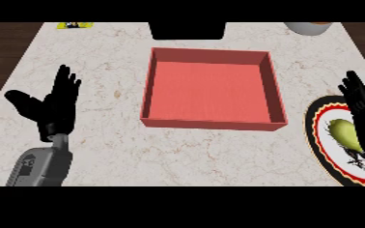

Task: Pick the pear from the plate and place it in the cardboard box

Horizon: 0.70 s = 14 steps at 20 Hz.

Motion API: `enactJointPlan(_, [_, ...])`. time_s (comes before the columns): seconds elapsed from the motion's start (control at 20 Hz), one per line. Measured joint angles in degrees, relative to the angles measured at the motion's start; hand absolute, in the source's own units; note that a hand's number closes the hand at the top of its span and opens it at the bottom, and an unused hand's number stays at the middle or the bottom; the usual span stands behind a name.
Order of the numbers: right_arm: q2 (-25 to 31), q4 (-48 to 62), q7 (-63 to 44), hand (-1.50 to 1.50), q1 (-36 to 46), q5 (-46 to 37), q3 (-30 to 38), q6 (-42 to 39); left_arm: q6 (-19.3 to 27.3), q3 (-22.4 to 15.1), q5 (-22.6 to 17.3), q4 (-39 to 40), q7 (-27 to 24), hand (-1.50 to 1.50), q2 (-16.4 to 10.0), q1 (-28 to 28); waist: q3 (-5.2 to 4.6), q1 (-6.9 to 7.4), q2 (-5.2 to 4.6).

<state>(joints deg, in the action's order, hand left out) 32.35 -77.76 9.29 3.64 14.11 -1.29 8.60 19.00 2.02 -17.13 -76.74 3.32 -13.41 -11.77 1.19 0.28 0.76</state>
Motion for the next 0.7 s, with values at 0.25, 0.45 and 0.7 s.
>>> enactJointPlan(0.25, [1.7, 2.2, -6.9, -1.5, -3.3, 3.1, 1.7, -2.3, -5.3, -6.6, 4.7, -3.3, -1.0, 0.0, -2.7, -1.0, -0.84, -1.31, -0.46])
enactJointPlan(0.45, [7.3, 3.9, -7.4, -1.5, -6.2, -1.5, 2.2, -1.0, -9.6, -11.2, 7.2, -4.3, -1.7, 0.0, -4.3, -2.2, -1.11, -3.92, -0.21])
enactJointPlan(0.7, [16.5, 5.4, -4.4, -1.5, -14.0, -15.6, -2.4, 2.1, -13.1, -16.2, 9.6, -6.3, -1.5, 0.0, -4.8, -2.2, -1.24, -3.0, -0.46])
